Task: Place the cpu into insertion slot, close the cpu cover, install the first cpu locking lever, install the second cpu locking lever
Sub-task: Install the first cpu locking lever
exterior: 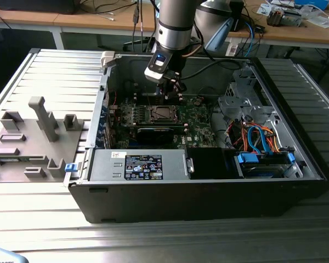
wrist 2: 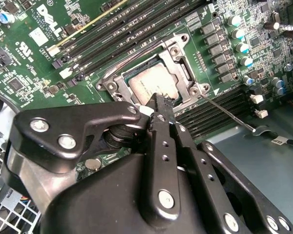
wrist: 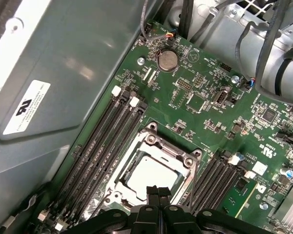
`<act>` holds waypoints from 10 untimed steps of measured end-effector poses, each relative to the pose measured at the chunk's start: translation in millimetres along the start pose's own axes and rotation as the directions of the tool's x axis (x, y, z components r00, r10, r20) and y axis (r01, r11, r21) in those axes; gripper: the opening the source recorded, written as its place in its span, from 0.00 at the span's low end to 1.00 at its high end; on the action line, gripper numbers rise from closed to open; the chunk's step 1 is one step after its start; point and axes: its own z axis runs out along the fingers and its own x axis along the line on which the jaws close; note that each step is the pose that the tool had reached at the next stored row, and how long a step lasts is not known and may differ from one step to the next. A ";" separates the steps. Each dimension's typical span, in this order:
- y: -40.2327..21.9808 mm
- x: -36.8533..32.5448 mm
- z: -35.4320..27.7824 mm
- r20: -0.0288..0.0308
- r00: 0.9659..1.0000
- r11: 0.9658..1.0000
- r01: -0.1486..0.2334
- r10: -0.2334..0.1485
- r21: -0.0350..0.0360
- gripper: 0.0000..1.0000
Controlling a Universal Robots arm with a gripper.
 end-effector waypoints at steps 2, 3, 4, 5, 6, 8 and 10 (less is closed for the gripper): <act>0.0 0.0 0.0 0.000 1.000 1.000 0.004 -0.004 0.000 0.11; 0.0 0.0 0.0 0.000 1.000 1.000 0.008 -0.008 0.000 0.11; 0.0 0.0 0.0 0.000 1.000 1.000 0.010 -0.010 0.000 0.11; 0.0 0.0 0.0 0.000 1.000 1.000 0.012 -0.012 0.000 0.11; 0.0 0.0 0.0 0.001 1.000 1.000 0.015 -0.015 0.000 0.11; 0.0 0.0 0.0 0.001 1.000 1.000 0.020 -0.020 0.000 0.11; 0.0 0.0 0.0 0.001 1.000 1.000 0.024 -0.024 0.000 0.11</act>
